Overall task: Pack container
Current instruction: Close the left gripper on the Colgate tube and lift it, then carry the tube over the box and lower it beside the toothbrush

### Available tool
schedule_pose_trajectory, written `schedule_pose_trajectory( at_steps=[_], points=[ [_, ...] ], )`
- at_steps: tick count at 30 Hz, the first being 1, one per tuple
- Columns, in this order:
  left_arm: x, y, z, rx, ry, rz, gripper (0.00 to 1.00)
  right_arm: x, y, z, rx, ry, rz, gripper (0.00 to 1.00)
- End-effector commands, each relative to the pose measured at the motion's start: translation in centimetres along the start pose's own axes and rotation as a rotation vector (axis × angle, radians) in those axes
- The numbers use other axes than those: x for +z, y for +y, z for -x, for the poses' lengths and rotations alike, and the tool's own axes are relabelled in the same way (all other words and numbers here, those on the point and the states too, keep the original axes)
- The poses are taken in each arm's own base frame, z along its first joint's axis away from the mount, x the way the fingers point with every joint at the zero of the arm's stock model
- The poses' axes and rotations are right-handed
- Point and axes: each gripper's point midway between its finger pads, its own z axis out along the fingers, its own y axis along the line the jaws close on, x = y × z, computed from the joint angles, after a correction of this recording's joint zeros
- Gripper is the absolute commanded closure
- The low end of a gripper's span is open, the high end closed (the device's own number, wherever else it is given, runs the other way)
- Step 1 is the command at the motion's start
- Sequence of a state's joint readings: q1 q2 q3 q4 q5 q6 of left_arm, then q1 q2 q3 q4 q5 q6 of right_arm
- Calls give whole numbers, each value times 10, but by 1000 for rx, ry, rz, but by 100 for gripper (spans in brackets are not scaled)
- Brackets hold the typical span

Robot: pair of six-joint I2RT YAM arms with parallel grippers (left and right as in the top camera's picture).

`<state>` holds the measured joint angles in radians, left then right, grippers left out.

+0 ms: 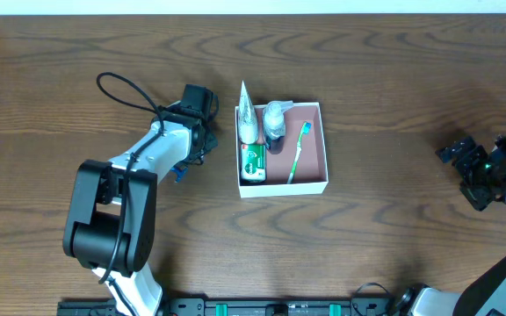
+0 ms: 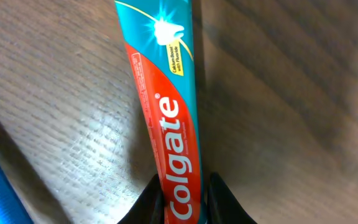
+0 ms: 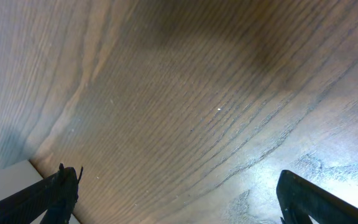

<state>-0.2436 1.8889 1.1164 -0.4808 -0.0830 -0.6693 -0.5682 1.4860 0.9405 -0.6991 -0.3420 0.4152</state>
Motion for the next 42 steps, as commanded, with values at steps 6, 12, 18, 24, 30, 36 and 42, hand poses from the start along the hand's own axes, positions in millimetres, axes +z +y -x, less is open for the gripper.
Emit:
schedule_pose_trajectory(
  at_steps=[6,12,18,24,30,36,42],
  points=[
    [-92,-16,34,233,-138,-117,87,-2,0,4,-6,-8,6,1],
    [-201,-33,43,261,-347,-287,87,-2,0,4,-5,-8,6,1],
    [-281,-63,-1,383,-469,-484,88,-2,0,4,-5,-8,6,1],
    [-303,-99,-59,556,-525,-520,89,-2,0,4,-6,-8,6,1],
    [-296,-142,-106,687,-560,-516,89,-2,0,4,-5,-8,6,1],
    [-256,-181,-144,775,-543,-468,88,-2,0,4,-6,-8,6,1],
    [-202,-191,-156,725,-484,-368,93,-2,0,4,-6,-8,6,1]
  ],
)
